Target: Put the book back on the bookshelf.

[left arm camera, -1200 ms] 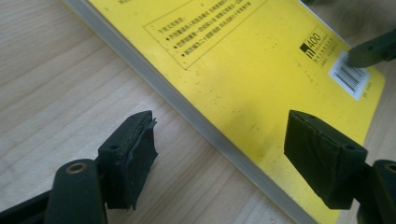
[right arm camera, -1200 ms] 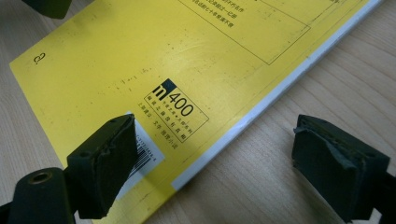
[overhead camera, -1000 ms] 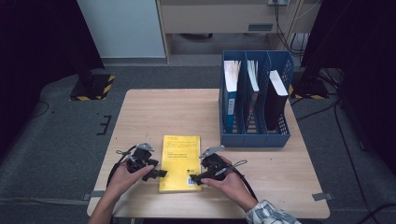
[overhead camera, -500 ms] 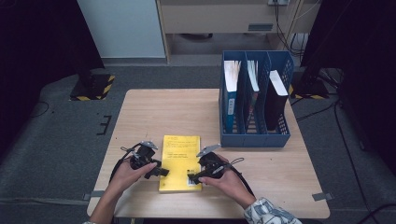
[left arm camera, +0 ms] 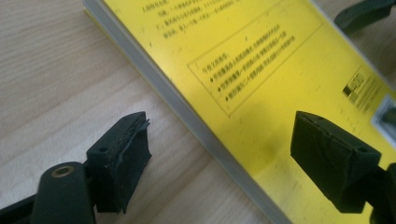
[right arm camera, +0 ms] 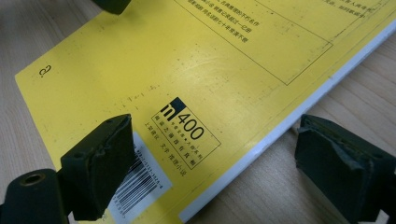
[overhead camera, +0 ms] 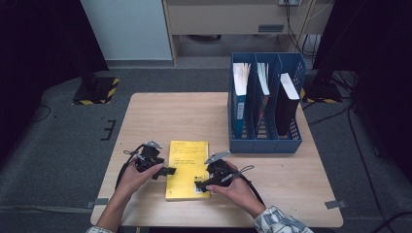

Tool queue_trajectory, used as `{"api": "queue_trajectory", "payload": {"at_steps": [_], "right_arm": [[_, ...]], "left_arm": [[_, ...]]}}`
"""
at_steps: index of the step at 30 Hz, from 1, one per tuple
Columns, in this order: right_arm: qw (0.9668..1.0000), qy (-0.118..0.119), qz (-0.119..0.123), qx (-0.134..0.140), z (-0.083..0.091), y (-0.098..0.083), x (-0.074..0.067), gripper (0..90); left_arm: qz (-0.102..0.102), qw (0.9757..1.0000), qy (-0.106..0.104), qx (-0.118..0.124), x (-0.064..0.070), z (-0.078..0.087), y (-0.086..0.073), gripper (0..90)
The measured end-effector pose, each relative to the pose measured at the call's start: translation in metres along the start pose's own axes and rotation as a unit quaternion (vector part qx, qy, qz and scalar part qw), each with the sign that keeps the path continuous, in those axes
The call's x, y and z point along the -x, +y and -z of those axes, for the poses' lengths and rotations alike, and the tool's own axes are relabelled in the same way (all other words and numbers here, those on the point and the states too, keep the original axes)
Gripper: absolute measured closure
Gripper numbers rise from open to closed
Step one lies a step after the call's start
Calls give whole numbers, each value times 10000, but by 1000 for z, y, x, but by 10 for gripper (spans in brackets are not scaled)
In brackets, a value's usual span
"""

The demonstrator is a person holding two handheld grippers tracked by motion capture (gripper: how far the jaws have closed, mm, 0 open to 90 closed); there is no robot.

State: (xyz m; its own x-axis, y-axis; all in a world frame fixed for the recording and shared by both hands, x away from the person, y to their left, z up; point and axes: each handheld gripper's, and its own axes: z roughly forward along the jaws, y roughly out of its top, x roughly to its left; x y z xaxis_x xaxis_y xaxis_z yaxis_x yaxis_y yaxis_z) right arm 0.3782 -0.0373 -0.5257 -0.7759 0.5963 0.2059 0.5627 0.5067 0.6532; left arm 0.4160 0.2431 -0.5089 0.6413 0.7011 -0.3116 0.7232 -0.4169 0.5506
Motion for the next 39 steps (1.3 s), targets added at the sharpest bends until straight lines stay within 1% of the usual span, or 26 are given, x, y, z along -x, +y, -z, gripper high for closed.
{"api": "queue_trajectory", "payload": {"at_steps": [1,4,5,6,7,8,10,12,14,16,18,19,21,22,23,24,25,27,28,29,30,31,32,34,37,39], "right_arm": [[10000,3,29,5,0,0,0,119],[10000,4,21,15,0,-1,0,118],[10000,2,19,20,0,-1,0,117],[10000,2,19,20,0,-1,0,117],[10000,0,8,23,0,-1,0,117],[10000,-2,6,29,0,-1,0,116],[10000,-5,0,49,0,-1,0,115],[10000,-6,-11,71,-1,-1,-1,112],[10000,-7,-13,78,-1,-2,-1,110],[10000,-8,7,95,-1,-2,-1,108],[9999,-7,9,101,-1,-2,-1,108],[9999,-6,6,107,-1,-2,-1,107],[9999,-11,-1,108,-1,-2,-1,106],[9999,-13,-2,111,-1,-2,-1,106],[9999,-13,-3,113,-1,-2,-1,106],[9999,-10,-9,107,-1,-2,-1,106],[9999,-9,-14,109,-1,-2,-1,106],[9999,-8,-16,111,-1,-2,-1,106],[9999,-6,-31,109,-1,-2,-1,106],[9999,-5,-26,115,-1,-2,-1,106],[9999,-4,-14,114,-1,-3,-1,106],[9999,1,-4,118,-1,-3,-1,106],[9999,0,-12,119,-1,-2,-1,106],[9999,3,-18,120,-1,-2,-1,105],[9999,-2,-13,125,-1,-2,-1,104],[9999,10,-41,111,-1,-2,-1,100]], "left_arm": [[46,10000,-43,29,-1,-1,2,184],[-7,9999,-26,-103,-2,-7,7,199],[-49,9999,-52,-140,-1,-9,8,207],[-49,9999,-52,-140,-1,-9,8,213],[-124,9998,-51,-156,0,-11,10,215],[-109,9998,-57,-150,1,-12,11,218],[-150,9997,13,-209,3,-13,12,222],[-121,9996,64,-232,3,-12,13,242],[2,9998,43,-207,3,-12,13,272],[50,9998,24,-202,2,-11,13,289],[57,9998,5,-193,3,-10,14,309],[108,9998,-126,-97,5,-7,14,311],[78,9998,-180,-72,8,-5,15,318],[68,9996,-253,-56,9,-4,16,328],[74,9993,-370,-17,11,-4,16,361],[54,9992,-405,-7,13,-3,16,369],[9,9993,-359,-31,15,-3,16,370],[-107,9994,-283,-160,18,-3,16,371],[-109,9993,-283,-196,19,-4,14,373],[-127,9991,-325,-255,20,-5,13,390],[-152,9985,-430,-308,21,-5,11,423],[-174,9981,-521,-295,22,-6,9,438],[-198,9978,-556,-290,24,-6,8,441],[-209,9978,-541,-311,25,-7,8,442],[-183,9975,-617,-284,25,-10,10,445],[-232,9973,-631,-301,26,-11,11,438]]}}
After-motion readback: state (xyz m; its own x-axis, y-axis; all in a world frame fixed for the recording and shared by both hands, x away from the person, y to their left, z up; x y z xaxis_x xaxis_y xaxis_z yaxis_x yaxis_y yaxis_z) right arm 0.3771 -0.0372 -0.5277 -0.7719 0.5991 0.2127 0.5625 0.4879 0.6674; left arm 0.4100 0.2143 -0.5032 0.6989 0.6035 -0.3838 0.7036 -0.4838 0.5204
